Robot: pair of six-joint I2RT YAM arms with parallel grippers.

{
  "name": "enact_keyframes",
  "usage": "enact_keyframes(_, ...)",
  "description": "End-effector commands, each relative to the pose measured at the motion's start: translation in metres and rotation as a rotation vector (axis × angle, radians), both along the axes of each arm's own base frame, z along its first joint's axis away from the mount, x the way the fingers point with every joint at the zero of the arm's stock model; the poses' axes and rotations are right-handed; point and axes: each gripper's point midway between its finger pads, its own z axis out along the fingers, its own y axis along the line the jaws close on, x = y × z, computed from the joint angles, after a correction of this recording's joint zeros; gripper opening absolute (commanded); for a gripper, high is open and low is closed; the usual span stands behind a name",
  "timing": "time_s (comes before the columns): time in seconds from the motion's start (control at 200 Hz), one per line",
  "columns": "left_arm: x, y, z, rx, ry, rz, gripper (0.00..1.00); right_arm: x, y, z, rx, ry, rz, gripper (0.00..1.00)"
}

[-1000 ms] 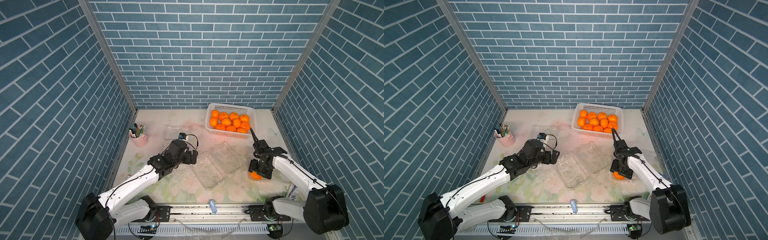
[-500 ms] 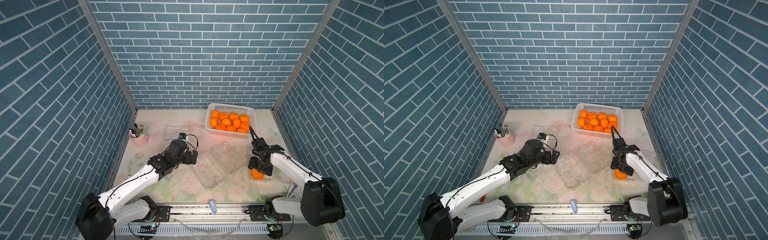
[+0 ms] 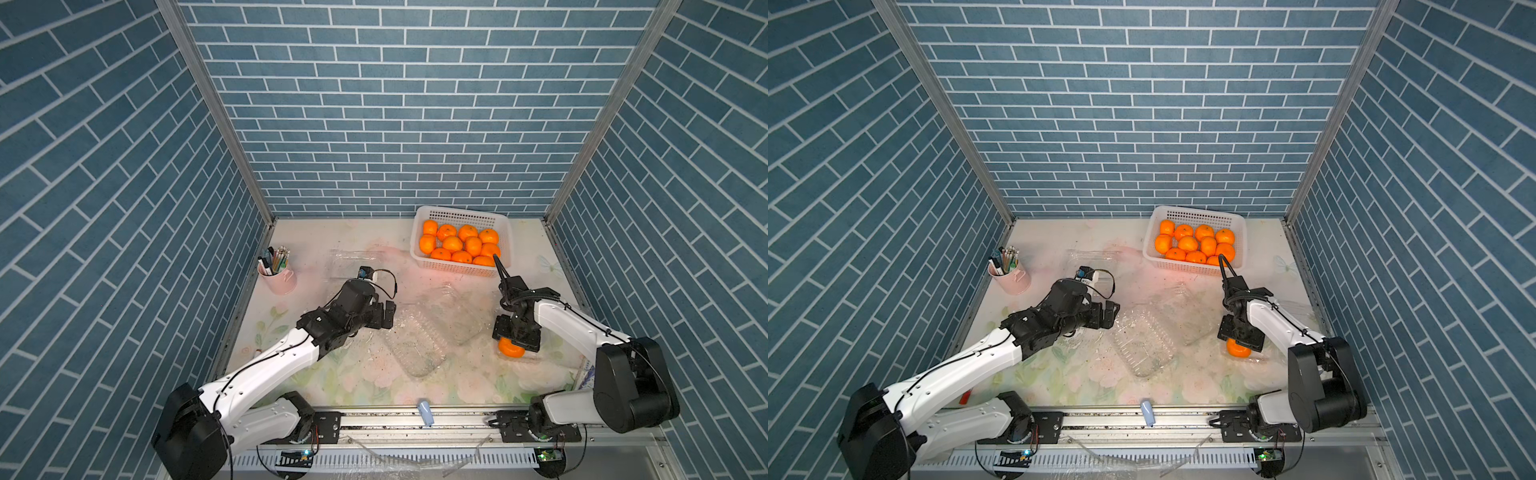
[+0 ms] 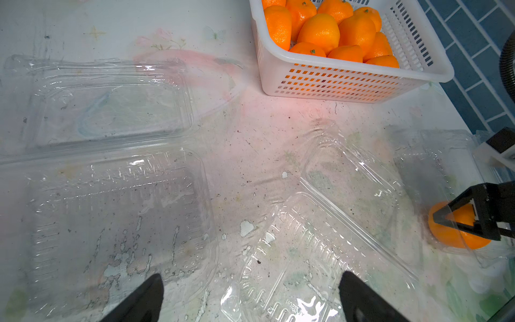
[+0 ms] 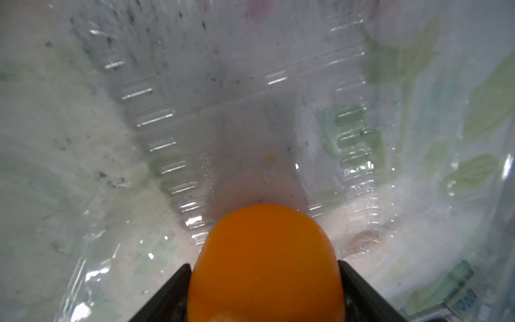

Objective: Take oranges out of containers
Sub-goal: Pick up the orange from the packing box.

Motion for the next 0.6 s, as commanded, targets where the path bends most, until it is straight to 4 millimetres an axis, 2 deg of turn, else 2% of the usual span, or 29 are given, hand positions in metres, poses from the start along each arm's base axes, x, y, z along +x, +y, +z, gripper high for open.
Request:
enact_keyframes(0.0,0.001,0.002,0.002,-0.007,-0.004,0.010,0.99,-0.003,-0.003,-0.001,-0.019,0.030,0.023,0.75)
enact_keyframes(0.12,0.002,0.000,0.002,-0.009,-0.002,0.006,0.99,-0.003,-0.006,0.002,-0.039,0.040,0.042,0.67)
enact_keyframes(0.225,0.003,0.000,0.004,-0.008,-0.004,0.004,0.99,-0.003,-0.009,0.018,-0.055,0.006,0.062,0.58)
enact_keyframes(0.315,0.004,-0.002,0.007,-0.012,-0.013,0.003,0.99,0.000,-0.011,0.040,-0.059,-0.043,0.082,0.52)
enact_keyframes(0.405,0.005,-0.003,0.008,-0.013,-0.015,0.001,0.99,0.007,-0.005,0.063,-0.021,-0.104,0.111,0.48)
enact_keyframes(0.595,0.007,-0.006,0.011,-0.015,-0.014,-0.007,0.99,0.041,0.018,0.119,0.080,-0.288,0.206,0.42)
